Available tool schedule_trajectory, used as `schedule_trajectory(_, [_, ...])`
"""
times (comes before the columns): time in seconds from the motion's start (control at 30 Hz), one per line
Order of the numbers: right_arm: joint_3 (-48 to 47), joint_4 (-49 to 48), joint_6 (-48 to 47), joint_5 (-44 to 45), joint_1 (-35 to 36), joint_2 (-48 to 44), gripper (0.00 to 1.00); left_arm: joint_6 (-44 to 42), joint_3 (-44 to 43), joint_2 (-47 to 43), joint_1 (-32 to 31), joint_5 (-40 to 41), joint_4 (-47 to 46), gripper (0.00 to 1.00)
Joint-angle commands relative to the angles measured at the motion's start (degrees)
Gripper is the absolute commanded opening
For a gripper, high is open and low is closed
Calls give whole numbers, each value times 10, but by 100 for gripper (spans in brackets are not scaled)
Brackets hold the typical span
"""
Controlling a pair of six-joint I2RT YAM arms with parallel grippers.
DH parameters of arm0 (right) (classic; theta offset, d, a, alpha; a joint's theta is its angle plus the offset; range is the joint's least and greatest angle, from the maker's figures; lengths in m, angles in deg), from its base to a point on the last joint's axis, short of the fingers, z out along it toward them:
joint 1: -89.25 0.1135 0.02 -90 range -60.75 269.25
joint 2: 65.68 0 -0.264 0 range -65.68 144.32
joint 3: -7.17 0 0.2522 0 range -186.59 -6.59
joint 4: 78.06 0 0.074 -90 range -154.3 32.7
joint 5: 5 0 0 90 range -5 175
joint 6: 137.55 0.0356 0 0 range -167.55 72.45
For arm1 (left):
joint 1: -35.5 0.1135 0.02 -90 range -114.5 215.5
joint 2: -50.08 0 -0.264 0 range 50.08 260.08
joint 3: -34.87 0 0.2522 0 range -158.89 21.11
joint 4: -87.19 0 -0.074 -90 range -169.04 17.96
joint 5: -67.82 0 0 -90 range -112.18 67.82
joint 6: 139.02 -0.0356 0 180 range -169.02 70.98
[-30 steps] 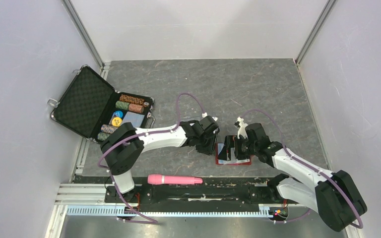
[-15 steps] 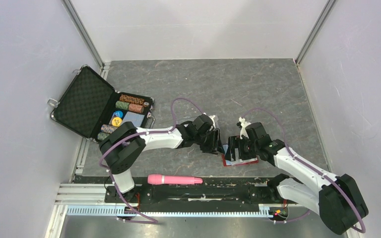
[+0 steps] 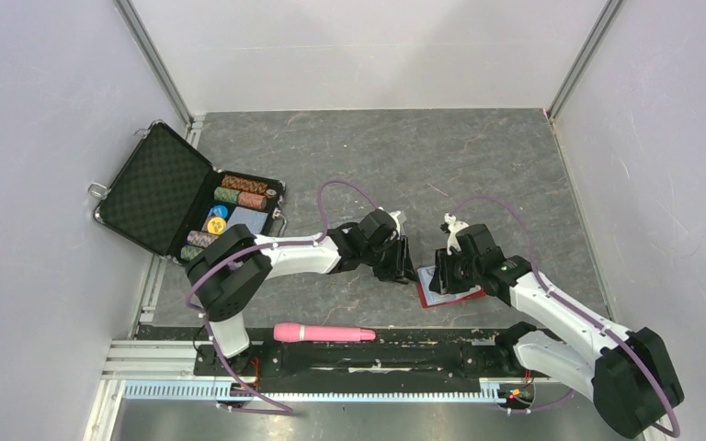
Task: Put the credit cards into the card holder
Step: Insert the credit card into the card holder, then turn over the card slot in the card holder.
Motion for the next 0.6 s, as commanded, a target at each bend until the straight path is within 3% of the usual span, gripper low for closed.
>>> schedule_trajectory(0.0, [33,-81,45,-71,0,0,30,-1,-19,-2,0,26,39,40])
schedule_trajectory(0.17, [47,-119,73,-110,0,-9,31,-15,-17,-18,-1,45,66,40])
schedule_trajectory(0.3, [3,-62,44,-38,0,-25,41,-11,-15,-22,-1,32,49,44])
schedule_trajectory(0.47, [-34,15,12,66,-10,-12,33,8,-8,-16,-2,11,7,45])
schedule_trajectory(0.57, [-20,18,7,65,-30,-5,34,5,-7,-18,-2,15,12,45])
